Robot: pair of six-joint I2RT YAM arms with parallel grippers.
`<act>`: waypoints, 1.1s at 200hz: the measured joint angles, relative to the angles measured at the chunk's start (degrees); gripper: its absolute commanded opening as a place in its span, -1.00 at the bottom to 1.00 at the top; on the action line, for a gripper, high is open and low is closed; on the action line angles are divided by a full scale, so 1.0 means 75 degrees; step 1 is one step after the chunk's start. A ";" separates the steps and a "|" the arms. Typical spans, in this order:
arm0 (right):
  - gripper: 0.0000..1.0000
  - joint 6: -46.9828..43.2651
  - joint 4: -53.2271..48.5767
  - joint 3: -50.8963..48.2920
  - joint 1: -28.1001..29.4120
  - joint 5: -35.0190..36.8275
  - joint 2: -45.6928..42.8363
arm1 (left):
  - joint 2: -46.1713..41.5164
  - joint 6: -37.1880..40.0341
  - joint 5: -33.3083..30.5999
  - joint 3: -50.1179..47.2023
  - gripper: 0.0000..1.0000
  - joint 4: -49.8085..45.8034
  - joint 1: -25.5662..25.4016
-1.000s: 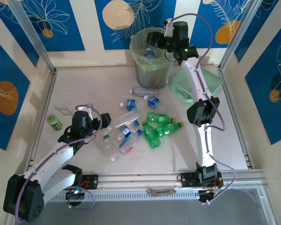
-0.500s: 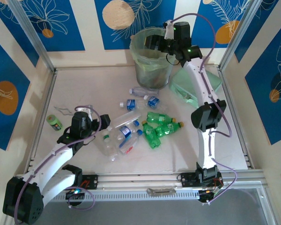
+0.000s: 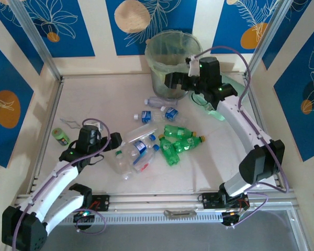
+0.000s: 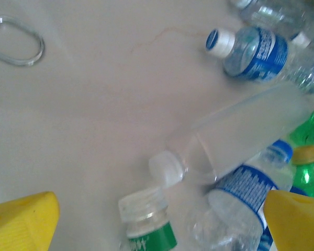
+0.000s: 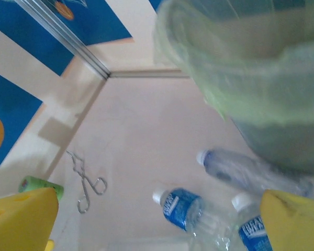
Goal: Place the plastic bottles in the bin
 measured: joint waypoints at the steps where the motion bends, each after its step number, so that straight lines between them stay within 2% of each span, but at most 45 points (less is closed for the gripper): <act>1: 0.98 0.0006 0.0003 -0.0035 0.0000 0.0003 -0.0012 | -0.0003 -0.0003 -0.0006 0.0003 0.99 -0.0023 -0.0009; 46: 0.98 0.0358 0.0262 -0.1827 0.0175 0.0428 -0.0833 | -0.0437 -0.0609 -0.0140 0.0082 0.99 -0.1501 -0.0921; 82: 0.98 0.0758 0.0653 -0.2725 0.0198 0.0711 -0.1486 | -0.0507 -0.1306 -0.0443 0.0082 0.99 -0.2194 -0.2151; 114: 0.98 0.1011 0.1029 -0.3086 0.0175 0.0866 -0.1699 | -0.0009 -0.1912 -0.0874 0.0140 0.99 -0.2433 -0.3383; 141: 0.98 0.1125 0.1221 -0.3171 0.0140 0.0909 -0.1719 | 0.0734 -0.2363 -0.1151 0.0230 0.99 -0.2372 -0.4124; 170: 0.98 0.1204 0.1320 -0.3214 0.0102 0.0933 -0.1766 | 0.1387 -0.2614 -0.1352 0.0335 0.99 -0.2212 -0.4482; 220: 0.98 0.1212 0.1361 -0.3217 -0.0067 0.0930 -0.1807 | 0.1690 -0.2795 -0.1373 0.0338 0.93 -0.1845 -0.4526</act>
